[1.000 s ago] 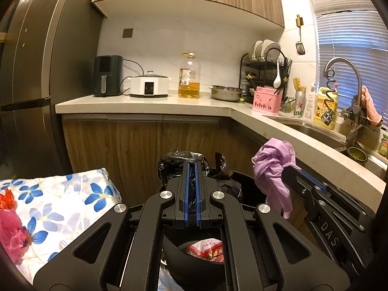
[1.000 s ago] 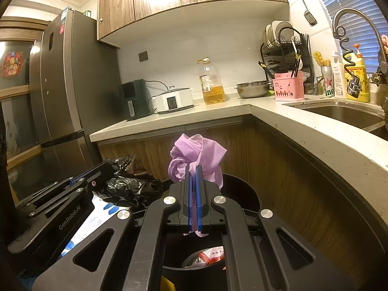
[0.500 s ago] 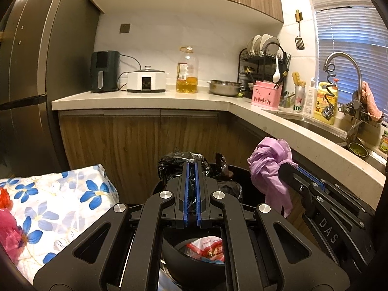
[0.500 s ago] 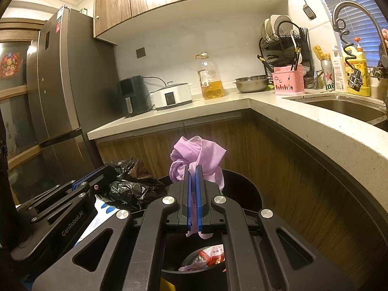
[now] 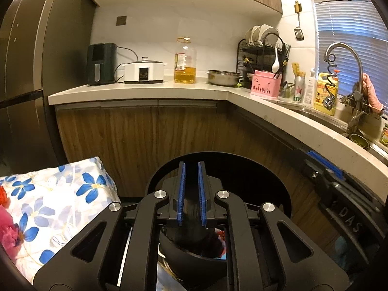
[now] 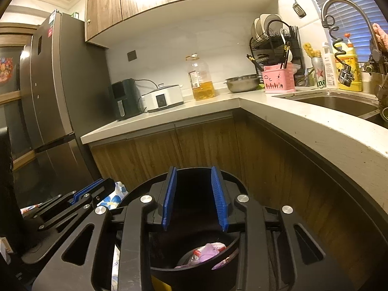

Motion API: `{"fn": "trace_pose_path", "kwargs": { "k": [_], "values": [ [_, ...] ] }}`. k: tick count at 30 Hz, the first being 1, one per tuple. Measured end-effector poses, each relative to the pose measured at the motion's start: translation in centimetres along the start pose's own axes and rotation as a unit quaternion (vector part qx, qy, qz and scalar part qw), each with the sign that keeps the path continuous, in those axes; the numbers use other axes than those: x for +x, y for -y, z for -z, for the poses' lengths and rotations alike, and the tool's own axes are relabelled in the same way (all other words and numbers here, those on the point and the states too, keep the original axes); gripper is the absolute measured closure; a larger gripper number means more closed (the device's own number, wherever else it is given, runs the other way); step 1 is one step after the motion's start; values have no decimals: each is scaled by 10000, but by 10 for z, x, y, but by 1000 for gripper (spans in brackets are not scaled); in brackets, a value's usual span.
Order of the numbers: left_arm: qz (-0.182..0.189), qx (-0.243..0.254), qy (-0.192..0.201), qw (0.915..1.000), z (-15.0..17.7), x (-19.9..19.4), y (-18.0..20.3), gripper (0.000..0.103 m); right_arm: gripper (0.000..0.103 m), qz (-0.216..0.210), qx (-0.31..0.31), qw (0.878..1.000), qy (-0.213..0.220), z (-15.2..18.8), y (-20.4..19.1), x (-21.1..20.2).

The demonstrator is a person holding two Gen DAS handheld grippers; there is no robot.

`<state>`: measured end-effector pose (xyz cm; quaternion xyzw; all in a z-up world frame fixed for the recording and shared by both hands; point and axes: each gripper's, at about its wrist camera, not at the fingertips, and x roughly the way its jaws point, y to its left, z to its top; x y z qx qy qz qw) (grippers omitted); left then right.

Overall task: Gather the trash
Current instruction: 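Open both tools to drop the black bag and pink glove into the bin, then grasp another black bag with the left tool while the right tool grasps the pink plastic bag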

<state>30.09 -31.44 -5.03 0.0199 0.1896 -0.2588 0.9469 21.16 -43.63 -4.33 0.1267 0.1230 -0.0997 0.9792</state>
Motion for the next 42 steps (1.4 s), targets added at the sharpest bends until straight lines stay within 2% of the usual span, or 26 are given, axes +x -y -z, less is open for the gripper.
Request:
{"fn": "trace_pose_path", "kwargs": {
  "k": [3, 6, 8, 10, 14, 18, 25, 28, 34, 37, 42],
  "values": [
    [-38, -46, 5, 10000, 2, -3, -2, 79, 68, 4, 1, 10000, 4, 0, 0, -2],
    [-73, -128, 42, 9999, 2, -10, -6, 60, 63, 3, -20, 10000, 11, 0, -2, -6],
    [-62, -179, 86, 9998, 2, -15, -9, 54, 59, 8, -28, 10000, 36, -1, -4, -9],
    [-105, -209, 144, 9996, 1, -21, -13, 43, 57, 32, -39, 10000, 79, -2, -4, -12],
    [-63, -381, 181, 9991, 1, -34, -23, 39, 53, 26, -6, 9999, 128, -3, -5, -19],
    [-106, -546, 296, 9980, 2, -54, -35, 29, 50, -3, -33, 9999, 131, -3, -9, -25],
    [-575, -711, 481, 9946, 12, -100, -58, 12, 41, -122, -156, 9997, 132, 2, -27, -41],
    [-833, -712, 522, 9926, 22, -122, -68, 8, 35, -217, -230, 9994, 123, 7, -39, -51],
    [-1294, -744, 531, 9874, 41, -162, -91, 6, 27, -520, -353, 9980, 93, 21, -70, -69],
    [-1655, -771, 590, 9814, 51, -185, -107, 6, 27, -676, -453, 9967, 55, 31, -90, -76],
    [-2186, -1096, 695, 9671, 69, -223, -147, 6, 27, -940, -617, 9937, -15, 44, -122, -84]
  ]
}}
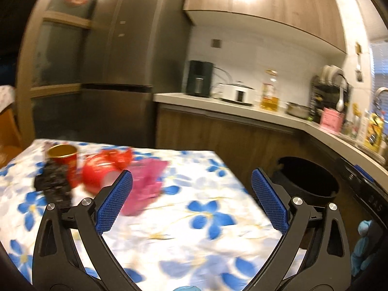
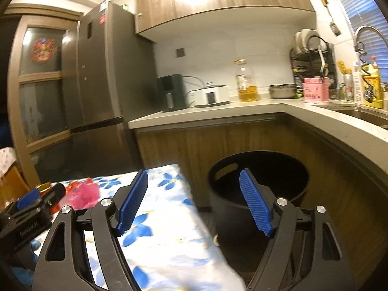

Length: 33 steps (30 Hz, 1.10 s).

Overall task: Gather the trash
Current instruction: 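Grasp another black bag with the left tool while the right tool grasps the pink plastic bag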

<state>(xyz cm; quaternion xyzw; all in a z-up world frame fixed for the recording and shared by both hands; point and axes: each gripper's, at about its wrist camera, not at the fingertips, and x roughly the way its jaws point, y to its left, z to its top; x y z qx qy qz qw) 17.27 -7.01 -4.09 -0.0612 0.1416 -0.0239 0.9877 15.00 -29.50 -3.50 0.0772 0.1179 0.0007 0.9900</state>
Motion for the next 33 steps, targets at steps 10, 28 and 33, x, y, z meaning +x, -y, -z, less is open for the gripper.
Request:
{"fn": "trace_pose_path", "kwargs": {
  "k": [10, 28, 33],
  "values": [
    [-964, -195, 3, 9951, 7, -10, -96, 6, 27, -628, -188, 9973, -342, 20, -69, 19],
    [-1810, -820, -754, 9772, 10, 60, -197, 34, 27, -1348, -448, 9876, -665, 43, -152, 57],
    [-1786, -980, -1121, 9726, 20, 71, -207, 58, 27, -1455, -457, 9854, -753, 47, -168, 69]
  ]
}}
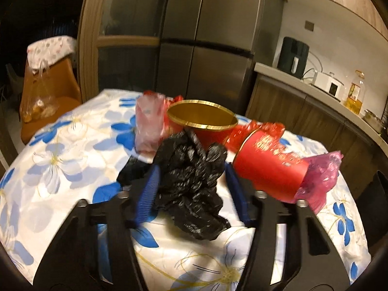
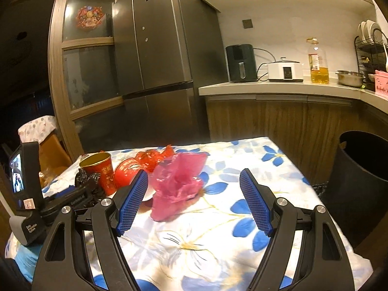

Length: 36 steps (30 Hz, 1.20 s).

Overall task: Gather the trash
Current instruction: 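Grasp another black bag with the left tool while the right tool grasps the pink plastic bag, then carry the black bag and pink plastic bag over the black trash bin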

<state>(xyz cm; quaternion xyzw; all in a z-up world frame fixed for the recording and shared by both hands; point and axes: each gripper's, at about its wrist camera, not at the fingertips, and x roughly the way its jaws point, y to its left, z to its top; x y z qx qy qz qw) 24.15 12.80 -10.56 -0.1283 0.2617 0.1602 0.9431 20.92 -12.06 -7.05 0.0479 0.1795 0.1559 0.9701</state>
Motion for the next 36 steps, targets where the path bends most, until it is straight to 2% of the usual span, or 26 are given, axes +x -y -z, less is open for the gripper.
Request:
{"fn": "trace_pose_path", "kwargs": {
  "k": [4, 8, 10, 16, 23, 25, 28, 36],
  "values": [
    [102, 2, -172, 9998, 4, 6, -3, 82, 27, -90, -35, 9999, -91, 2, -10, 15],
    [229, -25, -242, 9994, 7, 6, -6, 92, 27, -136, -38, 9997, -202, 6, -18, 31],
    [325, -26, -238, 9992, 10, 3, -6, 97, 33, -130, -67, 9996, -240, 6, -22, 38],
    [761, -114, -192, 9969, 18, -21, -11, 98, 50, -151, -117, 9989, -418, 10, -26, 59],
    [785, -32, 14, 9969, 26, -54, -20, 98, 73, -279, -110, 9978, -594, 13, -32, 76],
    [759, 4, 35, 9971, 25, -57, -21, 98, 84, -298, -114, 9977, -599, 13, -32, 77],
    [737, 42, 50, 9973, 24, -59, -21, 98, 96, -311, -111, 9975, -630, 14, -31, 77],
    [813, 69, 150, 9966, 22, -71, -15, 98, 99, -122, 91, 9991, -395, 5, -10, 51]
  ]
}}
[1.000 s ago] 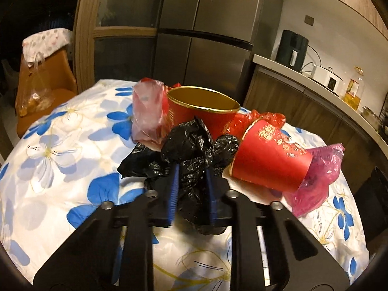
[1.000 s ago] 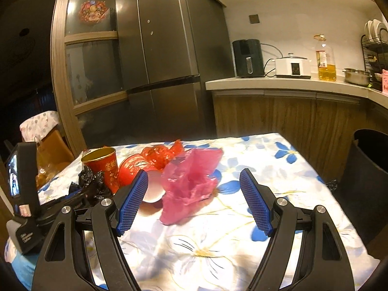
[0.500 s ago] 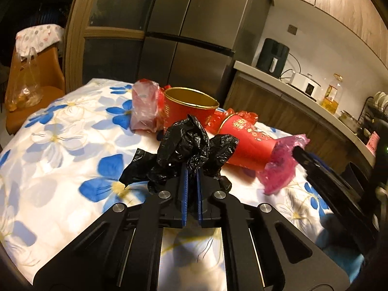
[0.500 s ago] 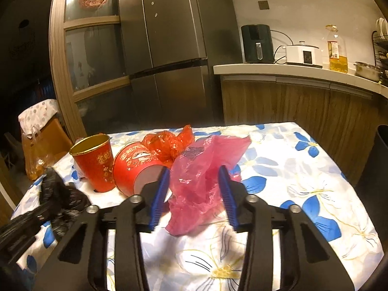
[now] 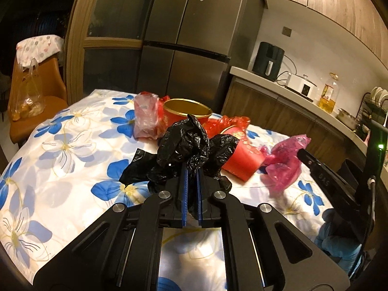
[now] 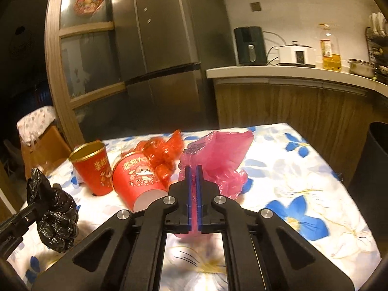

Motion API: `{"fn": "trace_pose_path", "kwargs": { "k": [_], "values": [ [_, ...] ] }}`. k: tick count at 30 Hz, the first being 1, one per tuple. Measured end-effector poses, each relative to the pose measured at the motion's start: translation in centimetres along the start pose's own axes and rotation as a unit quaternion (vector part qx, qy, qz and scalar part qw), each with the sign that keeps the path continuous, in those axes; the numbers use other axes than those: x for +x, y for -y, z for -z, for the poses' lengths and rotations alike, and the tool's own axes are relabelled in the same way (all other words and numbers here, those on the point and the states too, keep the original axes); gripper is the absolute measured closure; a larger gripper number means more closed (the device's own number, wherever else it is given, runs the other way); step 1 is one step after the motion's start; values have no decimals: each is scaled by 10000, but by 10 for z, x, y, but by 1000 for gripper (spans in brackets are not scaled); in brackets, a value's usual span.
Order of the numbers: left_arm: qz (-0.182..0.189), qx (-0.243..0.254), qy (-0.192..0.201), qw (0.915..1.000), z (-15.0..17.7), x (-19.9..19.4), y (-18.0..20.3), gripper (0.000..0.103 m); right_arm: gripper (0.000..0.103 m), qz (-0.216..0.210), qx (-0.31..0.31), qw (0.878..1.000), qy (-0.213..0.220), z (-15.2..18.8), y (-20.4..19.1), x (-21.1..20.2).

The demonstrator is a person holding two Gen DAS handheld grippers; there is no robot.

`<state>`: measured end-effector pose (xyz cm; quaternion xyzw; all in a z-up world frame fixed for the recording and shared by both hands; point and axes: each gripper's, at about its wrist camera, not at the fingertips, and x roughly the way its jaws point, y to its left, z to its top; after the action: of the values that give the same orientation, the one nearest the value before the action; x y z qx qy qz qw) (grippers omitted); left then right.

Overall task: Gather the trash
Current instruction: 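Carry the black bag and pink plastic bag over the black trash bin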

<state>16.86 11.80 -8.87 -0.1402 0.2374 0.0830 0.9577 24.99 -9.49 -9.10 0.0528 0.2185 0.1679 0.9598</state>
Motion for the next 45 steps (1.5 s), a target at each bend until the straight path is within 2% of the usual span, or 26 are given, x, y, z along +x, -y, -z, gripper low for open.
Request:
{"fn": "trace_pose_path", "kwargs": {
  "k": [15, 24, 45],
  "values": [
    [525, 328, 262, 9977, 3, -40, 63, 98, 100, 188, 236, 9981, 533, -8, 39, -94],
    [811, 726, 211, 9938, 12, -52, 114, 98, 100, 525, 359, 9950, 775, -5, 71, -141],
    [1617, 1544, 248, 9744, 20, -47, 244, 98, 100, 1412, 635, 9803, 1223, -10, 151, -196]
  ]
}}
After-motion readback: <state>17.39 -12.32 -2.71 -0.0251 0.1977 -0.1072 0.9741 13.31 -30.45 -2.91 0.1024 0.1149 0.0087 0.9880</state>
